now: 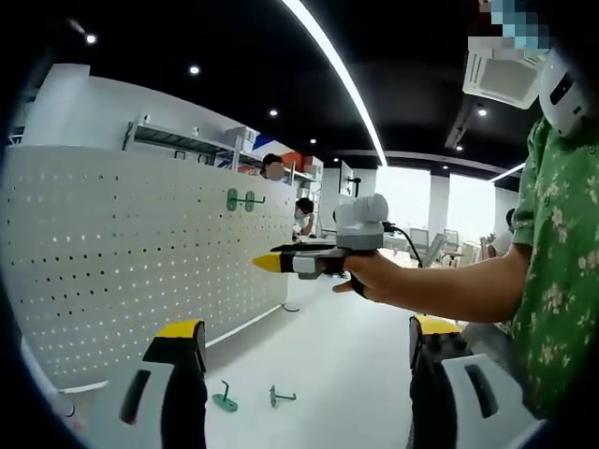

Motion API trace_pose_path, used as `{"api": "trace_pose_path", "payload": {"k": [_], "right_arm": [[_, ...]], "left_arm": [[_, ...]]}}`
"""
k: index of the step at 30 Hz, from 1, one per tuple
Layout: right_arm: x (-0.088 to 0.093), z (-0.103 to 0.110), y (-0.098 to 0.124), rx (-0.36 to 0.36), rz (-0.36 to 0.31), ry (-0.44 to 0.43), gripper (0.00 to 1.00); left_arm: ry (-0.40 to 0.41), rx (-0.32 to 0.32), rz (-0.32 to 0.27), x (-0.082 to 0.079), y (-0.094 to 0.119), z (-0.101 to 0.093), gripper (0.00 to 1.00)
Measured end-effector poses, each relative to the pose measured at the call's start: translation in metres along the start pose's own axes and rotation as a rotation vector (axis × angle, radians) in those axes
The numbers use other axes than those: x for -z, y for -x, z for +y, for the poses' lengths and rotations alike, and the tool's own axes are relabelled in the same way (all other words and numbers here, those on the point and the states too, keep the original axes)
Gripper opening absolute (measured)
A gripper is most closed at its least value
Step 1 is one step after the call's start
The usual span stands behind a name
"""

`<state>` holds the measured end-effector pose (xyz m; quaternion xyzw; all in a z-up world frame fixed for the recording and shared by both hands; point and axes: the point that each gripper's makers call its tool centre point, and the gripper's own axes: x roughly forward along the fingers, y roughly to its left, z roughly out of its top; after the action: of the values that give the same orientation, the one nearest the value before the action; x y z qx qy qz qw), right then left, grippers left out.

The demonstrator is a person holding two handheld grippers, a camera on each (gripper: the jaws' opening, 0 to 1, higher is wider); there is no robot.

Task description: Insert the hook assembly into the mounting plate slot until the hook locks in place.

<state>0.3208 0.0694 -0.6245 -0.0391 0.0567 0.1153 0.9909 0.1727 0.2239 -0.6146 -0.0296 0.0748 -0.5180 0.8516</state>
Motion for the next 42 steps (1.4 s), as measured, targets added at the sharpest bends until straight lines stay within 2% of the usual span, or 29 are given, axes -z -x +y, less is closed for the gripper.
{"api": "trace_pose_path", "payload": {"k": [16, 26, 42], "right_arm": [[0.02, 0.018, 0.026, -0.04, 0.031, -0.005, 0.43], [0.039, 0.029, 0.04, -0.069, 0.066, -0.001, 0.42], [0.035, 0.038, 0.048, -0.094, 0.056, 0.015, 0.42]], "left_arm": [[0.021, -0.017, 0.015, 0.012, 0.005, -0.004, 0.91], [0.028, -0.023, 0.019, 0.016, 0.006, -0.005, 0.91], [0.022, -0.043, 0.024, 0.019, 0.015, -0.004, 0.91]]}}
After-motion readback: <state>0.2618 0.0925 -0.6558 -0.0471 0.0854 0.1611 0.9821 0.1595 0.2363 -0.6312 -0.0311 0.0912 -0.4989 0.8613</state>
